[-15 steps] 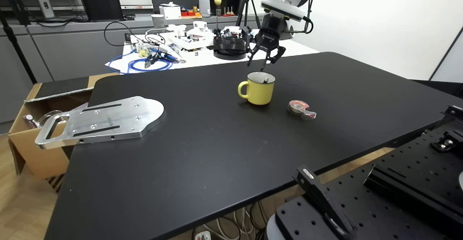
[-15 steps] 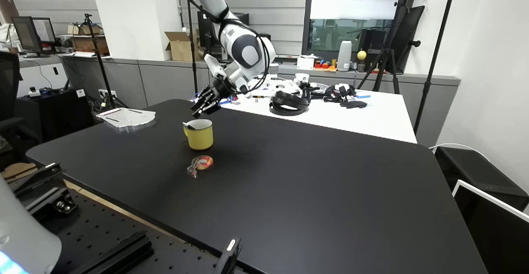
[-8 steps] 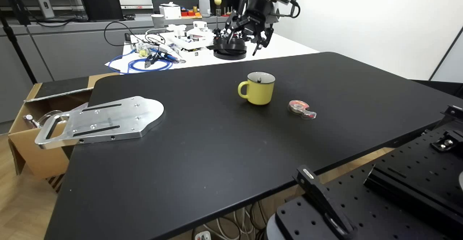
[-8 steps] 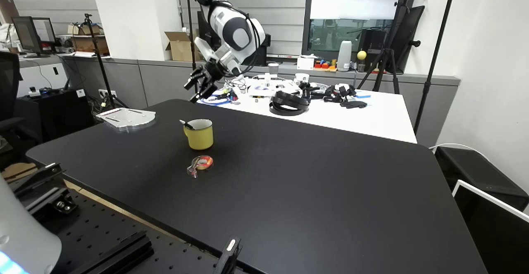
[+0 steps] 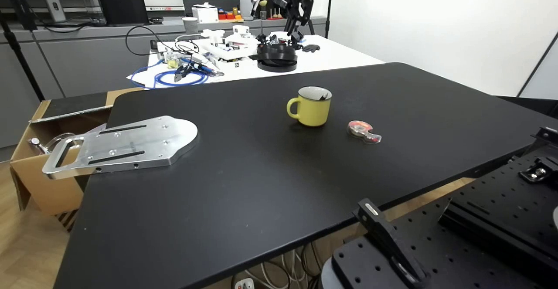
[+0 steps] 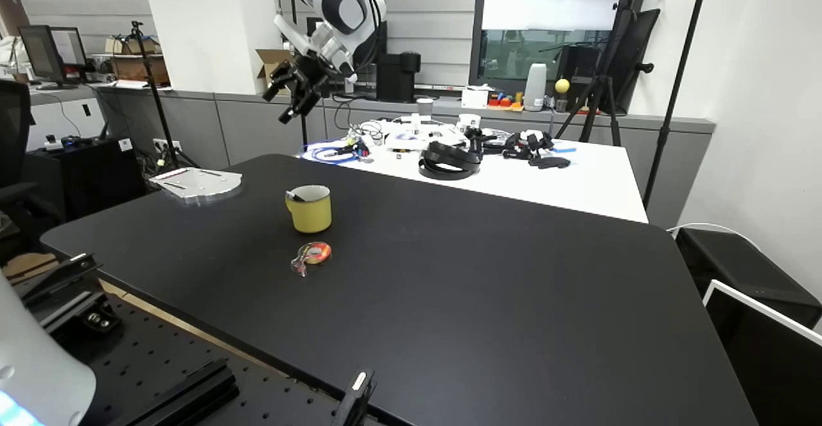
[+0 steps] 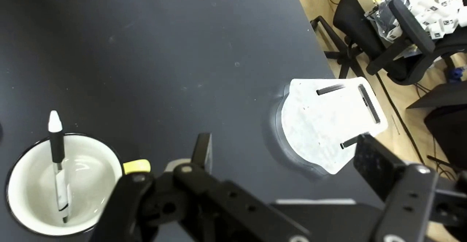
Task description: Pick the pen and put it in the cup
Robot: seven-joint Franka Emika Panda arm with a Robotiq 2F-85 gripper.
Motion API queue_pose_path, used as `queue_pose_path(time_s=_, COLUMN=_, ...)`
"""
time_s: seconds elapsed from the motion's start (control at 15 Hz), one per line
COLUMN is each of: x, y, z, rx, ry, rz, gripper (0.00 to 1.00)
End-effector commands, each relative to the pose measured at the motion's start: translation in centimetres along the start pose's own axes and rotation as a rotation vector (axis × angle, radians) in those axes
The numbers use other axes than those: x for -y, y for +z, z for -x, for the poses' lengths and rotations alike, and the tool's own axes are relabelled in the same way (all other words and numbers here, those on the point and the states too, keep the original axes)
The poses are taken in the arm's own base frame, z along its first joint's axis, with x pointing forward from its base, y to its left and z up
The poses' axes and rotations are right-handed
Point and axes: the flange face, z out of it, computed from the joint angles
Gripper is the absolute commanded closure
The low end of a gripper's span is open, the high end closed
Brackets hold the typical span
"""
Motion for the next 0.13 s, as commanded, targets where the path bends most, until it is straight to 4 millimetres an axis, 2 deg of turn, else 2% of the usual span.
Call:
queue_pose_path(time_s=0.0, x=-0.06, y=-0.02, z=-0.03, rx=0.001, ry=-0.002, rz=0.002, gripper=0.00)
queue_pose_path(time_s=0.07, x=-0.20, y=-0.02, z=-0.08, rx=0.002, ry=-0.003, rz=0.002, gripper=0.00)
